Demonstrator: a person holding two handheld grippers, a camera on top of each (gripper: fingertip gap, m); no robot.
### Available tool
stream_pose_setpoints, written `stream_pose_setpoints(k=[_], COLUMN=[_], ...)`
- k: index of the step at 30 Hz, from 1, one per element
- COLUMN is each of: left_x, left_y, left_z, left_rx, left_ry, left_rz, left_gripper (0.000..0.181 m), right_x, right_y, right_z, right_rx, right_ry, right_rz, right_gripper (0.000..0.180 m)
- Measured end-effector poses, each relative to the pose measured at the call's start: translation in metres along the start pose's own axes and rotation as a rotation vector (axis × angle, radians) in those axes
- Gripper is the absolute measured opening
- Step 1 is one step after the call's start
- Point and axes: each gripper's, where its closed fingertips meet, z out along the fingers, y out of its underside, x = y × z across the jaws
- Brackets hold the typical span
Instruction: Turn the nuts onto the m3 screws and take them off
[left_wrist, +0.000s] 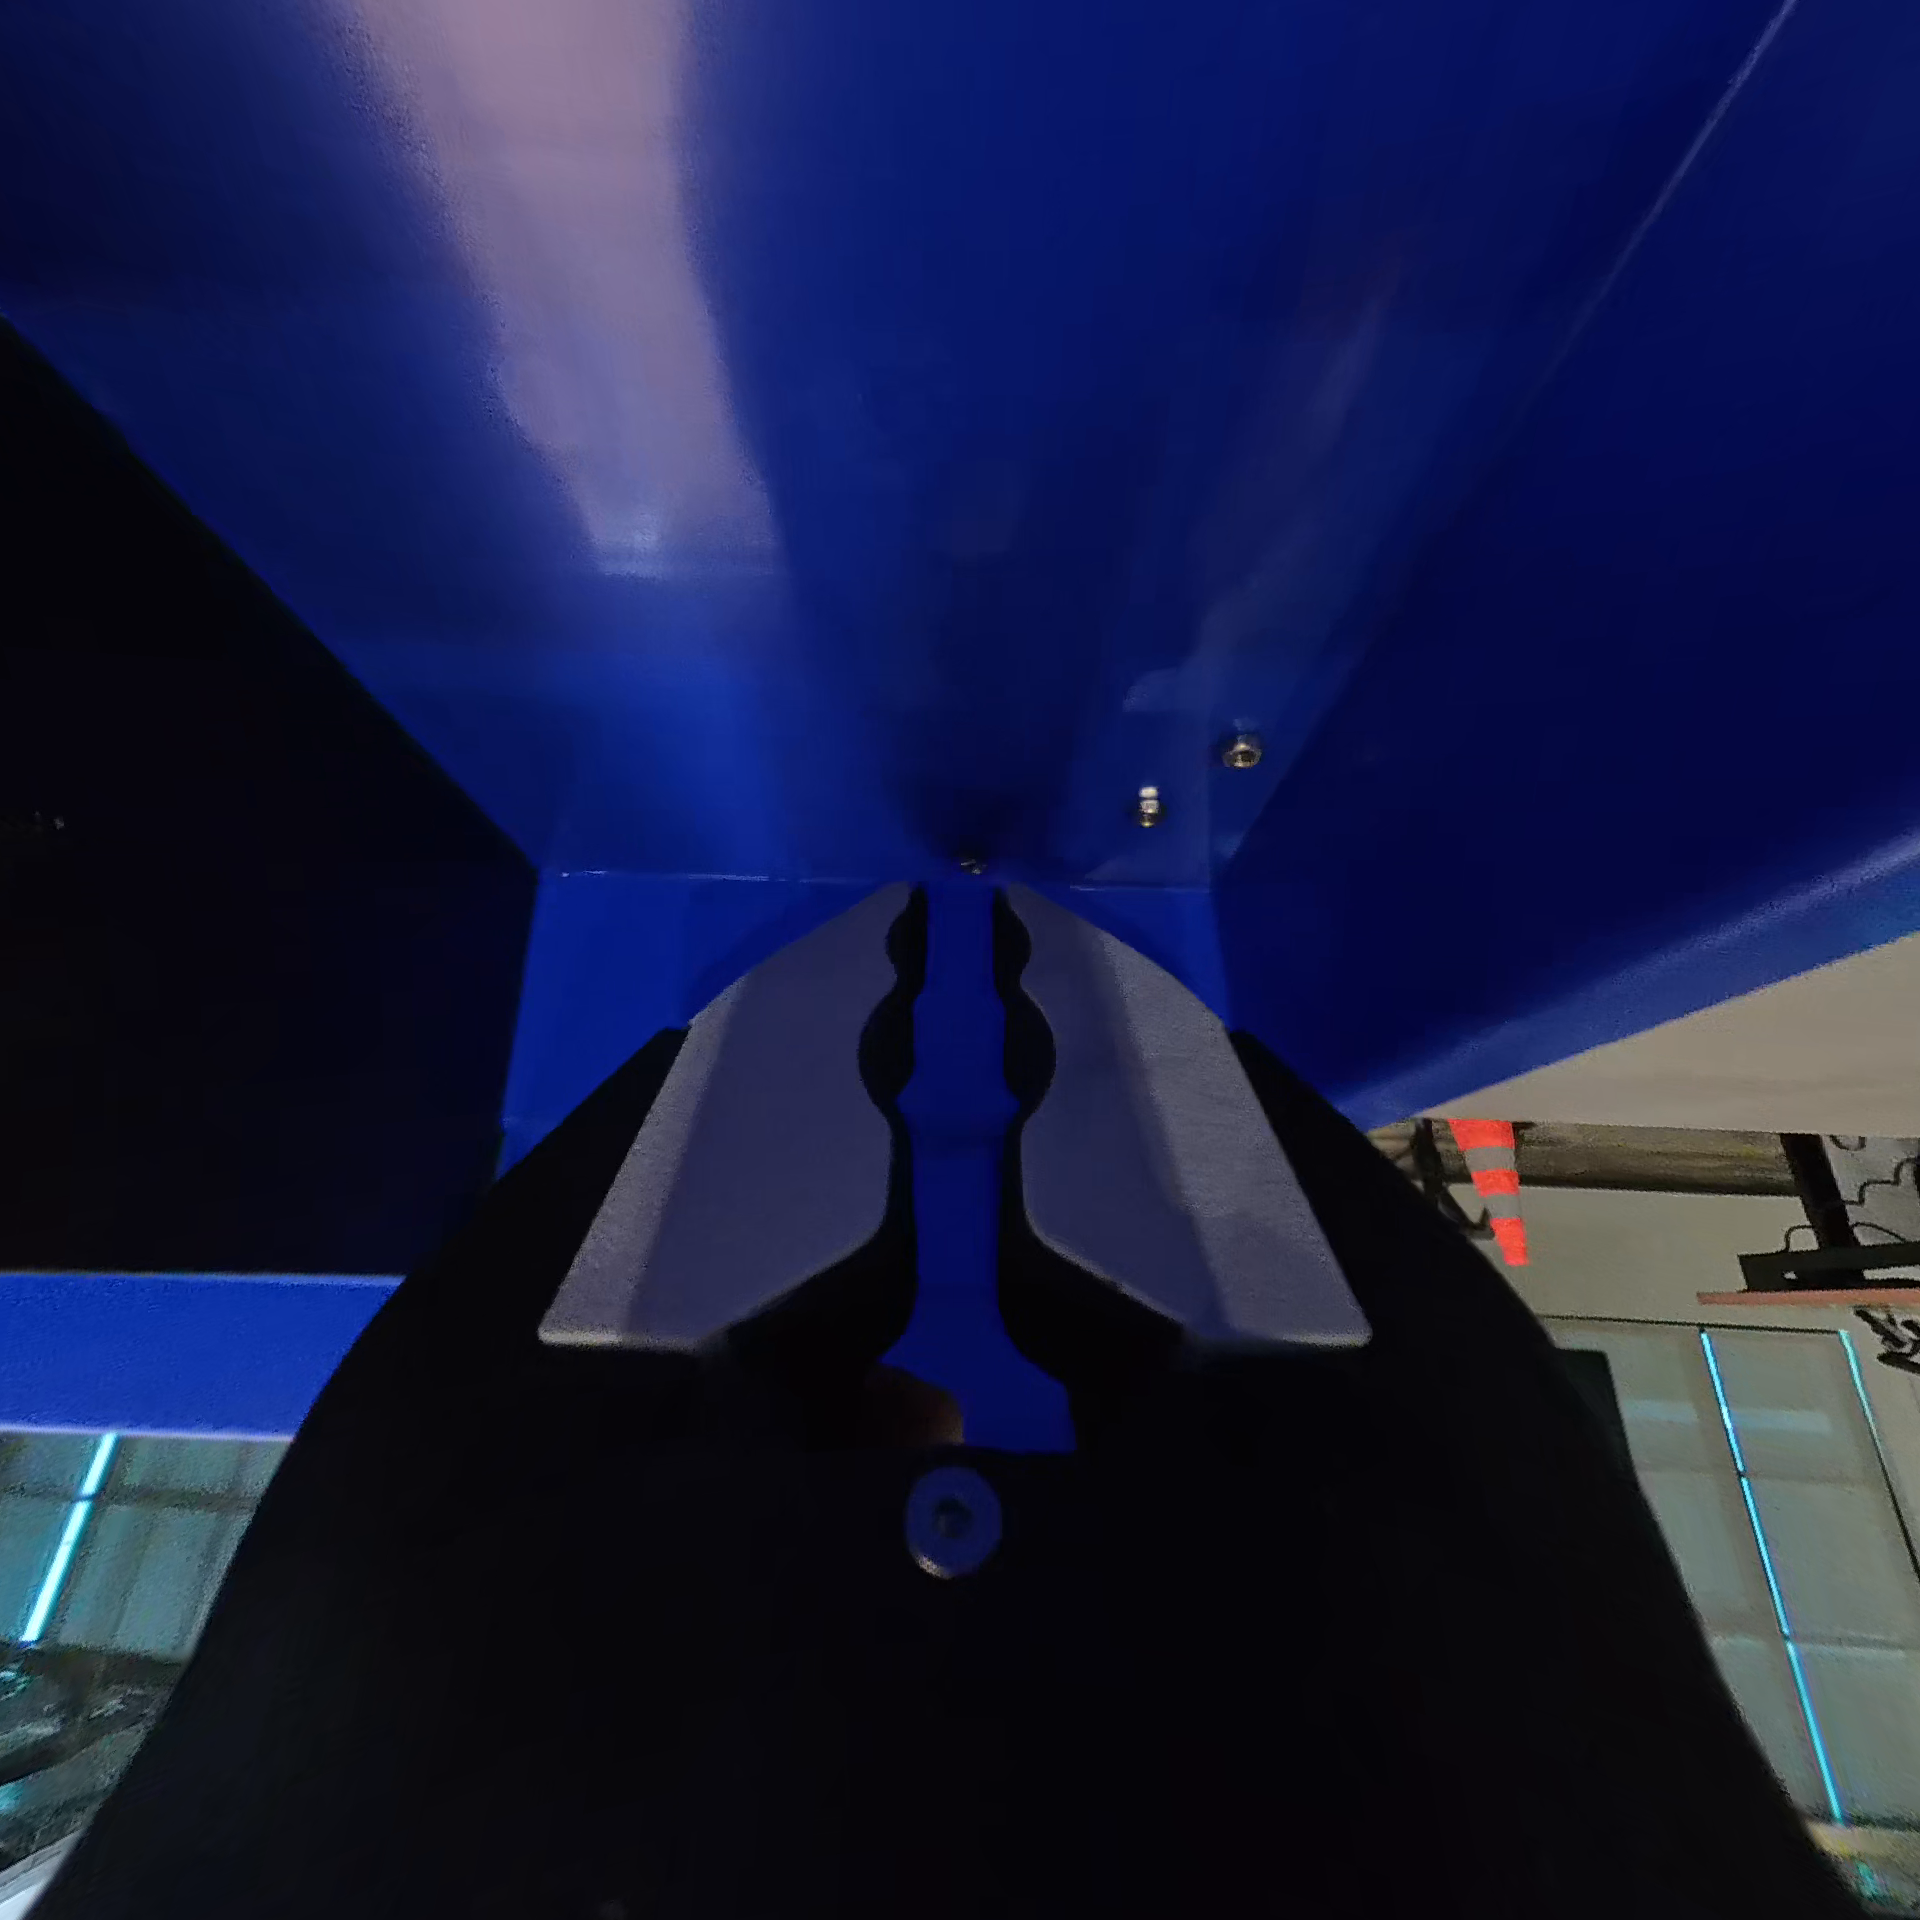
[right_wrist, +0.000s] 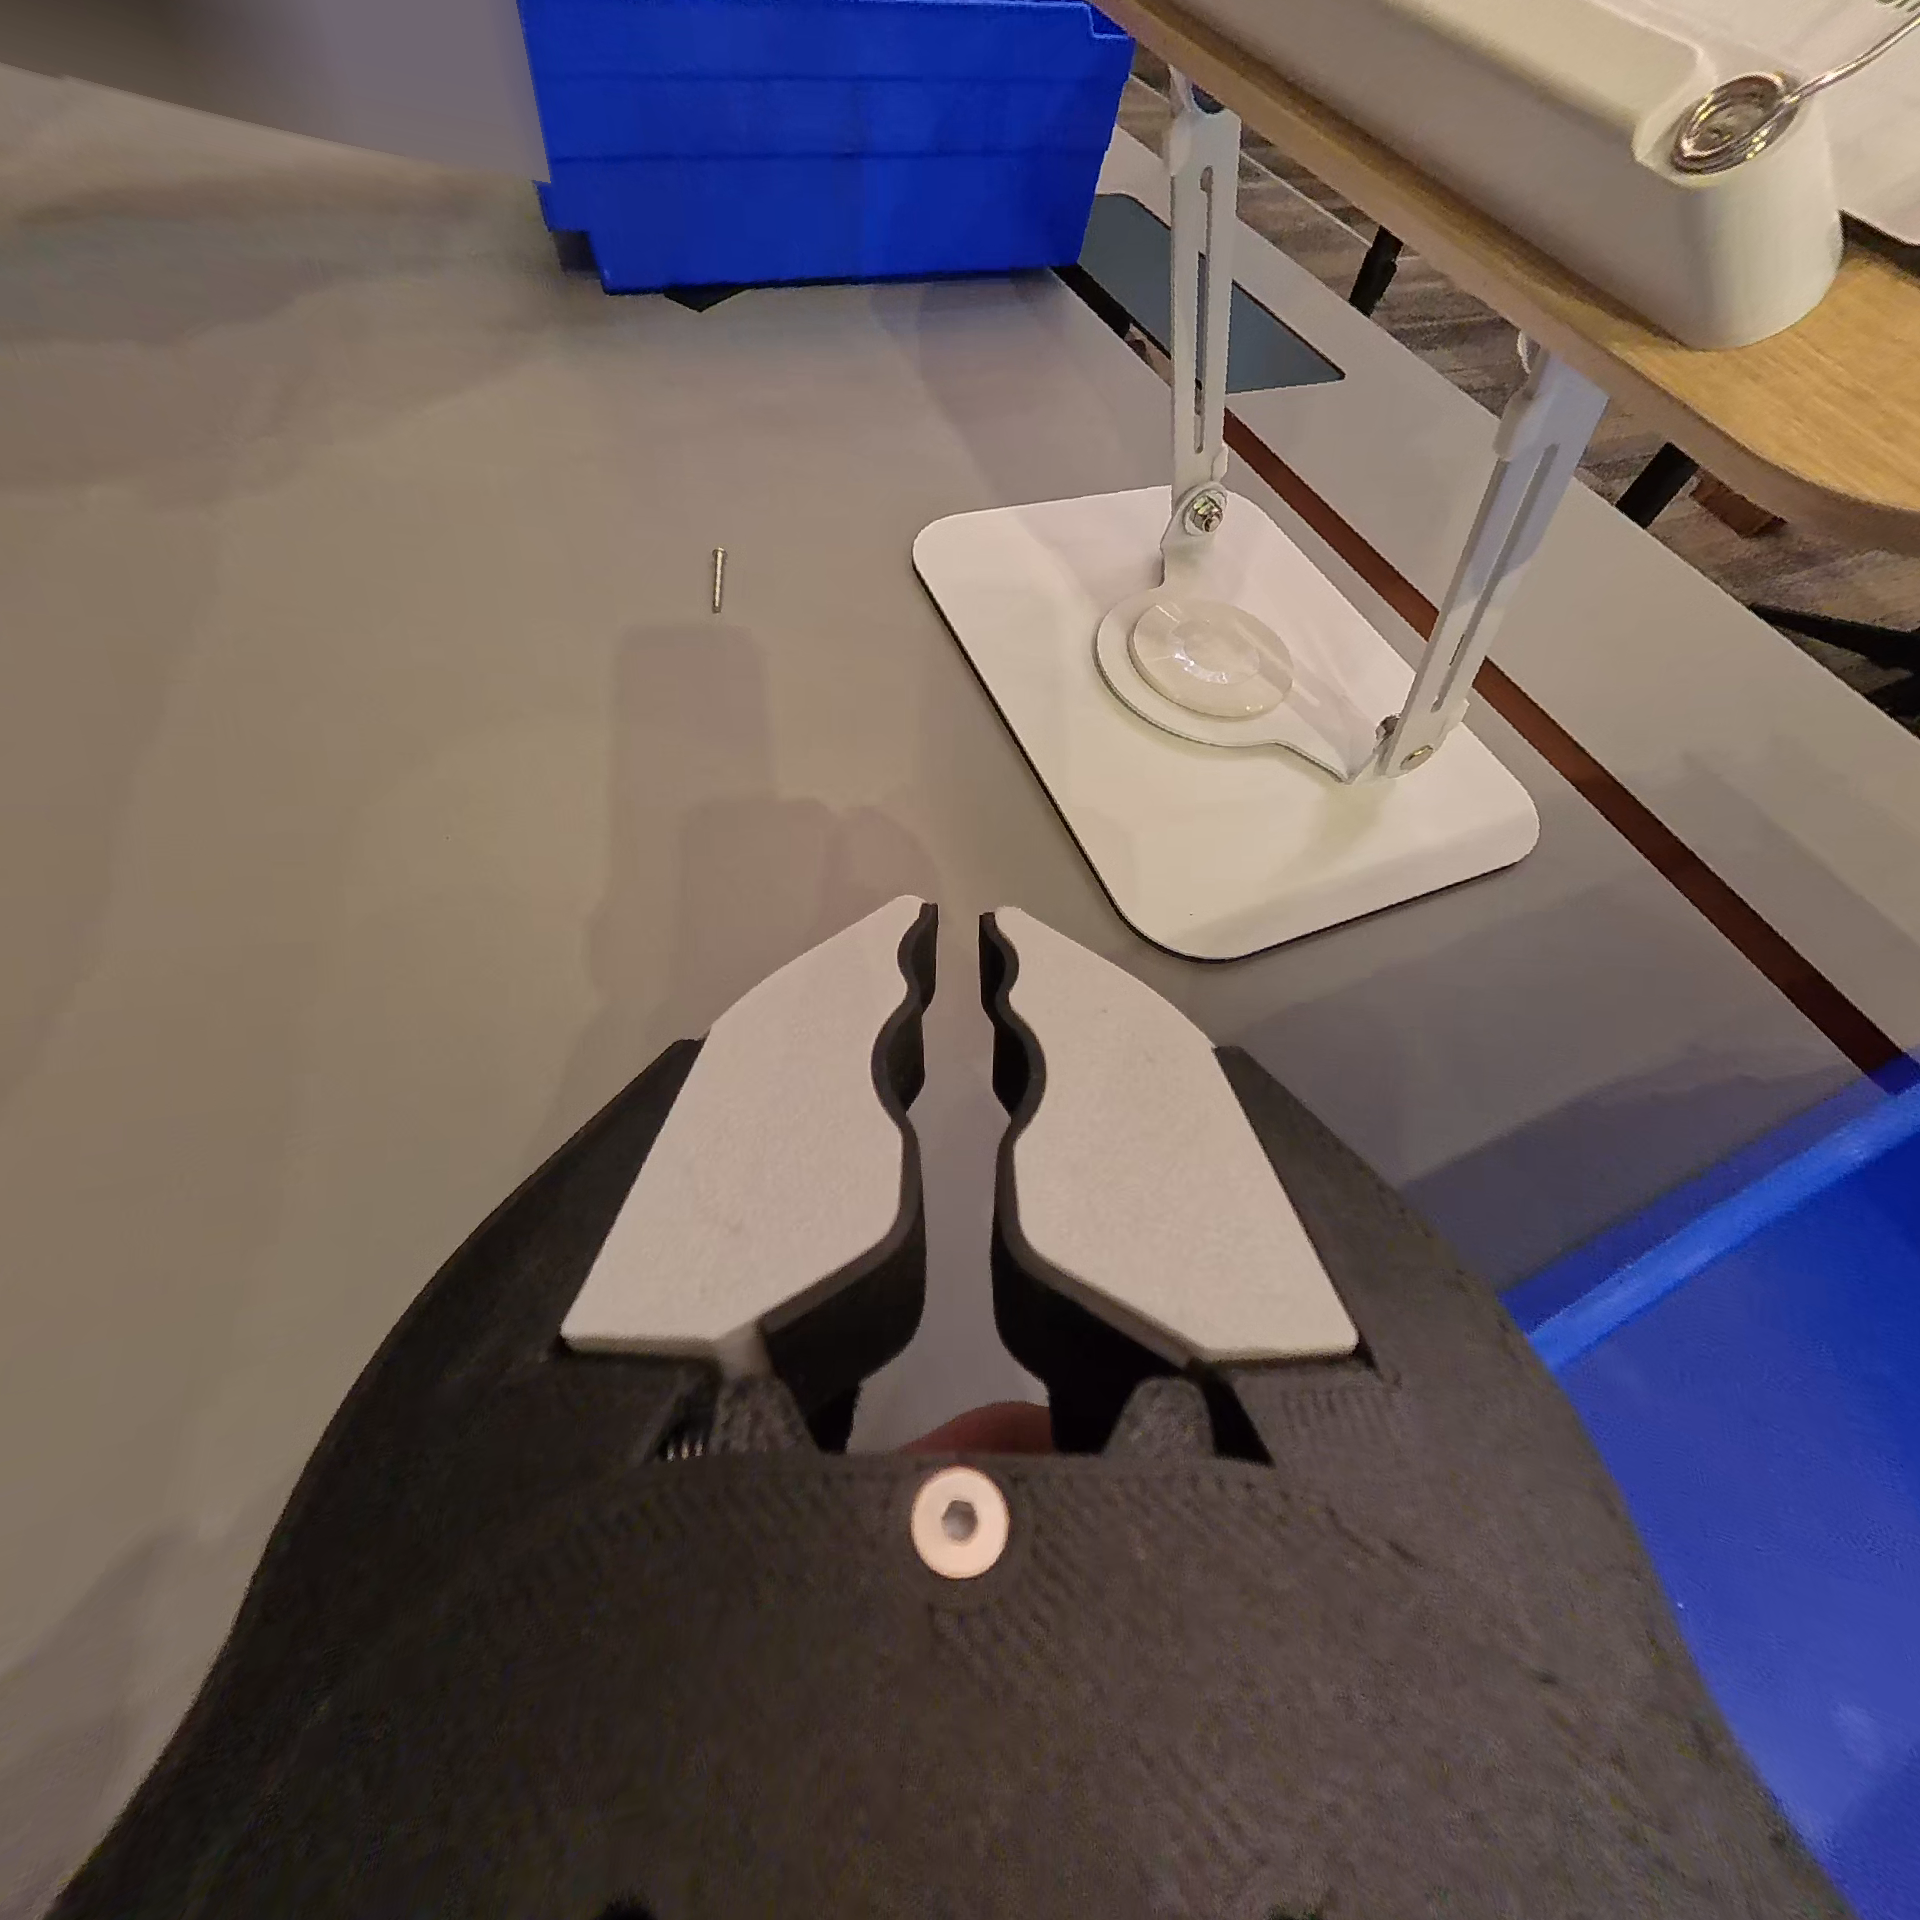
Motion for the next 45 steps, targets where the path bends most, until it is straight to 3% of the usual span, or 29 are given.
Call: stream_pose_setpoints(k=[36, 45], left_x=[0.004, -0.005], left_y=[0.003, -0.010], left_z=[0.004, 0.002], left_rx=[-0.023, 0.043], left_ry=[-0.018, -0.034], left_rz=[0.010, -0.043], left_gripper=[0.000, 0.016], right_x=[-0.001, -0.001], right_y=[-0.004, -0.004], right_z=[-0.003, -0.003], right_rx=[0.011, 0.013], right_ry=[0.000, 0.002], right_rz=[-0.006, -0.007], right_gripper=[0.008, 0.008])
